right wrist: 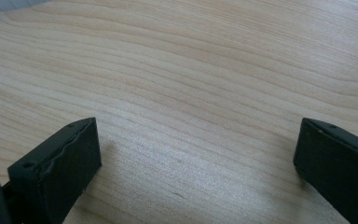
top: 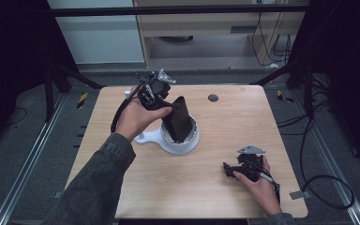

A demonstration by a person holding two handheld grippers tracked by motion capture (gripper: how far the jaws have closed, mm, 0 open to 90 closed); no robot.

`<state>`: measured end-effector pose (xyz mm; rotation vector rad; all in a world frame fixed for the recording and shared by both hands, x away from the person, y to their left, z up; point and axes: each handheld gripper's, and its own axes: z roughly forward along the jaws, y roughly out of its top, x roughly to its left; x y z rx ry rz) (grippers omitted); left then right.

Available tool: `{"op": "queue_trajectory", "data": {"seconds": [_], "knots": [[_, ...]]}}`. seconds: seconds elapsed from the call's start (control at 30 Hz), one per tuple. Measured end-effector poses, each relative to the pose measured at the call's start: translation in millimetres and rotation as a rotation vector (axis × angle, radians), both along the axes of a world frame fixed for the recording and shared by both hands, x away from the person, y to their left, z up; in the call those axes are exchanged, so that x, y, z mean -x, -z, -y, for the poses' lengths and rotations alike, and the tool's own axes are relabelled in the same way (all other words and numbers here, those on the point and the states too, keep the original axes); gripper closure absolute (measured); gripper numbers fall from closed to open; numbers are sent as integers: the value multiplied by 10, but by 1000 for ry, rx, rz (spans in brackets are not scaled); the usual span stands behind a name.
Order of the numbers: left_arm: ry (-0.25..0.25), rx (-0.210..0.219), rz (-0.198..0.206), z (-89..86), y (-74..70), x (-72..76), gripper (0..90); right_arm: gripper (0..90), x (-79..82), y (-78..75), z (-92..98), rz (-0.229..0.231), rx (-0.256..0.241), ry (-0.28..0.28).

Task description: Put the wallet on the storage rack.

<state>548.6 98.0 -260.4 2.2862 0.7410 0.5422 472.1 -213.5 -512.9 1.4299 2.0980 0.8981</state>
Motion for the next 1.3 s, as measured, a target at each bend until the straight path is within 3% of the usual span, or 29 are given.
{"op": "queue_trajectory", "data": {"seconds": [0.1, 0.2, 0.43, 0.73, 0.93, 1.13, 1.17, 1.2, 1.23, 1.3], "knots": [[16, 31, 23, 30, -19, 84, 206, 6, -4, 1, 0, 2, 2, -3], [4, 32, 43, 46, 6, 168, 89, 7, 4, -1, -5, -5, -2, 1], [3, 48, 45, -4, 101, 317, 61, 8, 31, 0, 0, 4, 5, -6], [-5, 85, 55, -219, 317, 700, 48, 8, 43, 2, -4, 5, 4, -2], [10, 58, 36, -417, 631, 953, 37, 8, 59, -1, -5, 3, 4, -3], [-44, 40, -29, -683, 1170, 1050, 38, 8, 60, -1, -6, 3, 3, -3], [-44, 40, -29, -683, 1170, 1050, 39, 8, 60, -1, -6, 3, 3, -3], [-84, 25, -43, -791, 1374, 1040, 41, 8, 61, -1, -6, 3, 2, -3], [-105, 16, -54, -855, 1465, 1027, 43, 8, 61, -1, -6, 3, 2, -3], [-155, 47, -75, -983, 1639, 985, 51, 8, 60, 1, -5, 6, 7, -4]]}}
